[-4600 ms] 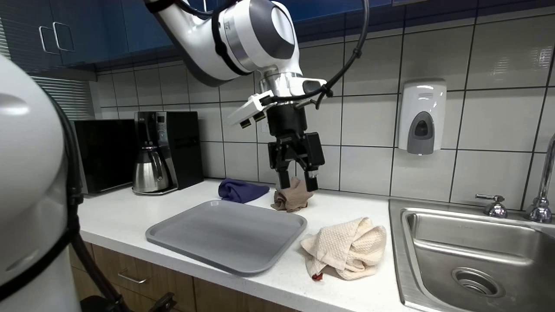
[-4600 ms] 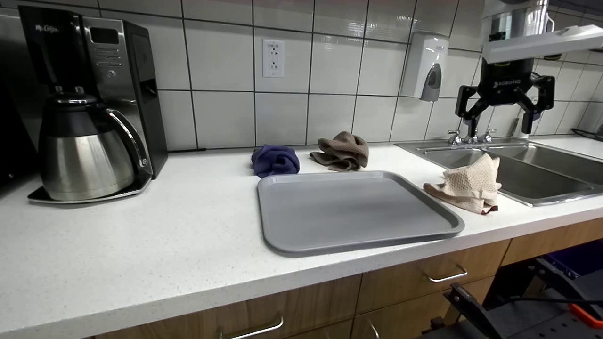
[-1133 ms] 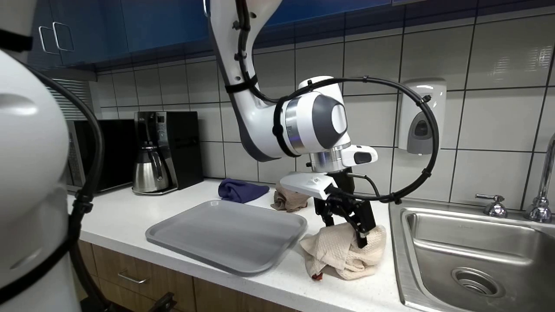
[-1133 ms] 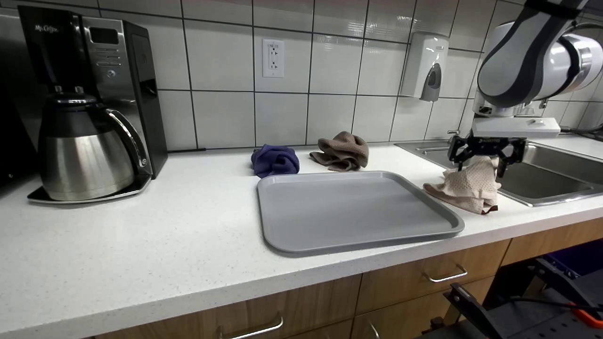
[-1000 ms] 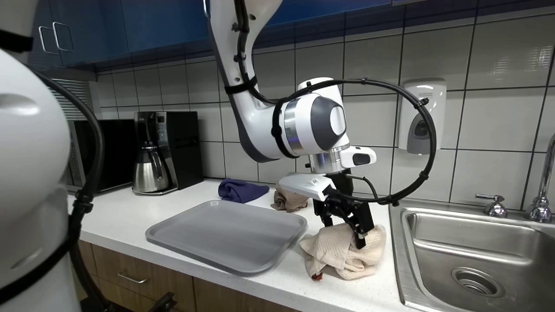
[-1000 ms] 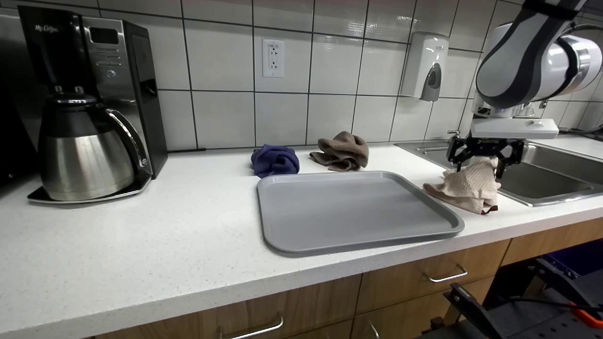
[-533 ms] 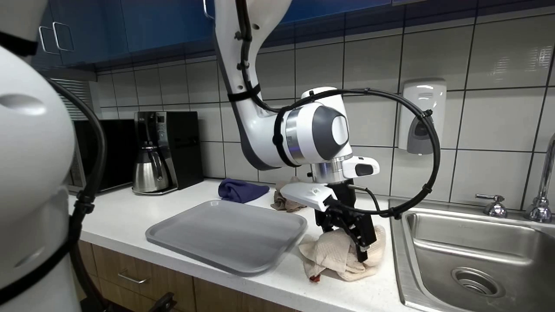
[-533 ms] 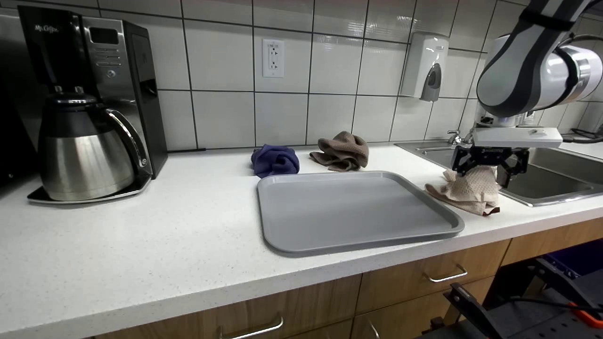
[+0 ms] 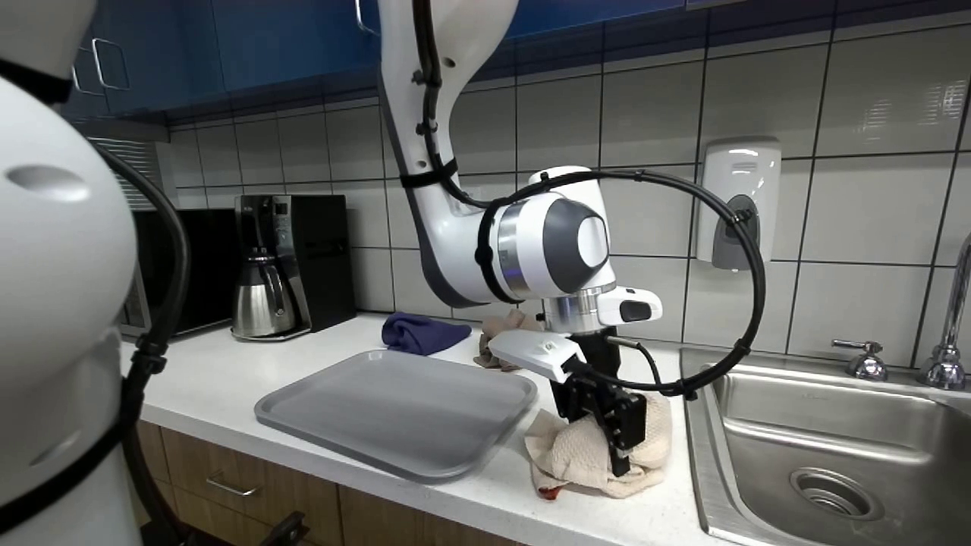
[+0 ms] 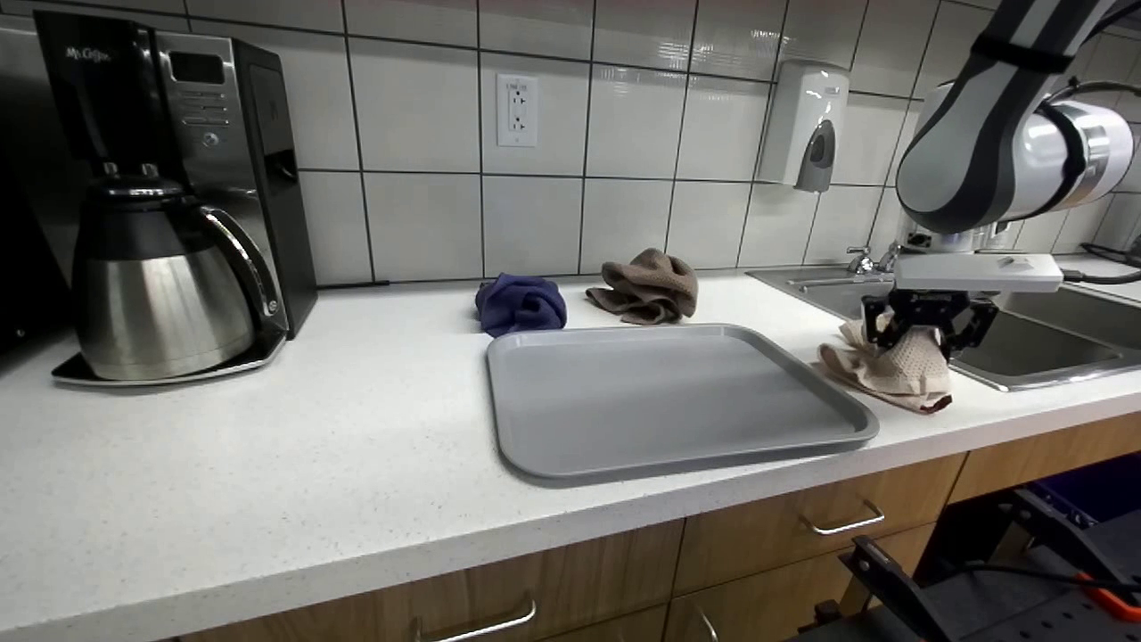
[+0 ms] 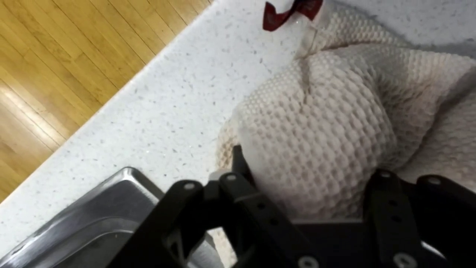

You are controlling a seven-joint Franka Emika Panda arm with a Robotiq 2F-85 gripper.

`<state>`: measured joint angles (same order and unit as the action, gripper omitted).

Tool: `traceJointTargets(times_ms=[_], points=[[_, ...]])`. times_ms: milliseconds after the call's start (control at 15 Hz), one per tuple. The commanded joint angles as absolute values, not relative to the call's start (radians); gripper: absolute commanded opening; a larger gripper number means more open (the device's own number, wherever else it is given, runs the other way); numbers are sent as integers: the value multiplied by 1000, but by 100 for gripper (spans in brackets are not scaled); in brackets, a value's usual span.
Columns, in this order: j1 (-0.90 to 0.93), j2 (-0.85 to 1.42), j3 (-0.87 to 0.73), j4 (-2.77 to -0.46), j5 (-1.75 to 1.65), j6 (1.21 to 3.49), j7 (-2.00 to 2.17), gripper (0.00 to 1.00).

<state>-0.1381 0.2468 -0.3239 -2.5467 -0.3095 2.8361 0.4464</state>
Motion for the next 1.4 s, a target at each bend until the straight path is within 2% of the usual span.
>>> traceJointTargets(times_ms=[0,267,400,467,733,1333], points=[[-112,241,-356,-2544,-294,2828,413,33],[-80,199,-404,-2565,-343,2838,439,3],[-68,170,-428,-2575,-370,2839,442,1],[-61,159,-440,-2577,-393,2842,448,4],[-58,100,-461,-2579,-500,2837,468,4],[-109,-30,-356,-2604,-620,2843,470,3]])
